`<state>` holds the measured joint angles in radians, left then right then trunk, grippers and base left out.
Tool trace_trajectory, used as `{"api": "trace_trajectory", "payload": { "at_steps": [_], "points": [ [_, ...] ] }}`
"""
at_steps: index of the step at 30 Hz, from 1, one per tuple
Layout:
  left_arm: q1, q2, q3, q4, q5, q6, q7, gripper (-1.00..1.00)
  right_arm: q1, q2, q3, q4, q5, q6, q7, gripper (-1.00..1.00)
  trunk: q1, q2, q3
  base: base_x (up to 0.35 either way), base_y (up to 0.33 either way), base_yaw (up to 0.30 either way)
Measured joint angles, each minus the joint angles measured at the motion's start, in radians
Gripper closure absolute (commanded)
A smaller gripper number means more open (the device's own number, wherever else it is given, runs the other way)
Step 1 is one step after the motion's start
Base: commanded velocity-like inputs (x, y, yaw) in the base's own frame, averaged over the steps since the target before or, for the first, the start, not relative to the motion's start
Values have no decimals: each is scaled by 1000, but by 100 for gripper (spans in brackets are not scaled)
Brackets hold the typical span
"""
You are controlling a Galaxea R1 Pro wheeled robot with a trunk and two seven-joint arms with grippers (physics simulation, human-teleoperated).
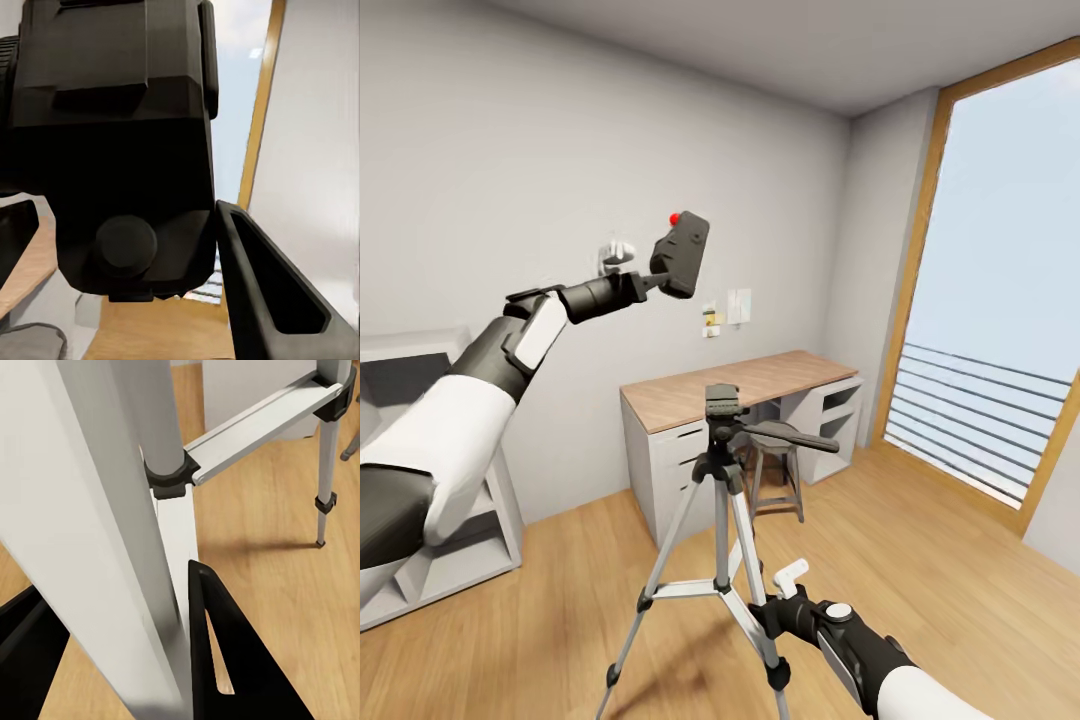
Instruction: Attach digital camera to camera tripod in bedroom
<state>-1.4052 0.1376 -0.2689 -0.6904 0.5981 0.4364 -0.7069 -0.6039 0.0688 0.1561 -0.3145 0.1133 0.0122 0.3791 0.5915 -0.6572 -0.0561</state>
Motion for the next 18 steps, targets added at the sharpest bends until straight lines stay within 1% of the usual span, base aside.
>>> {"api": "trace_trajectory", "payload": {
  "at_steps": [1,2,4,6,8,9,12,13,14,17,18],
  "points": [
    [0,1,0,23,5,-10,2,100,0,0,-1,0,1,0,0,100,0,0,0,0,0,0],
    [0,1,0,68,6,-30,3,100,0,0,0,0,0,0,0,100,0,0,0,0,0,0],
    [0,1,1,108,12,-47,-3,100,0,0,-1,0,0,0,0,100,0,0,0,0,0,0],
    [0,-1,1,138,7,-62,-11,100,0,0,-1,0,0,0,0,100,0,0,0,0,0,0],
    [0,-1,-2,144,6,-65,-15,100,0,0,-1,0,1,0,0,100,0,0,0,0,0,0],
    [0,0,-12,142,0,-66,-19,100,0,0,-1,0,1,0,0,100,0,0,0,0,0,0],
    [0,4,-60,118,-31,-52,-34,100,0,0,-2,0,1,0,1,100,0,0,0,0,0,0],
    [0,6,-75,105,-44,-41,-40,100,0,0,-2,0,1,0,1,100,0,0,0,0,0,0],
    [-1,12,-100,69,-74,-6,-56,100,0,0,-2,0,1,0,1,100,0,0,0,0,0,0],
    [-1,24,-123,1,-143,78,-85,100,0,0,-2,0,1,0,1,100,0,0,0,0,0,0],
    [-2,30,-132,-43,-201,141,-103,100,0,0,-2,0,1,0,1,100,0,0,0,0,0,0]
  ]
}}
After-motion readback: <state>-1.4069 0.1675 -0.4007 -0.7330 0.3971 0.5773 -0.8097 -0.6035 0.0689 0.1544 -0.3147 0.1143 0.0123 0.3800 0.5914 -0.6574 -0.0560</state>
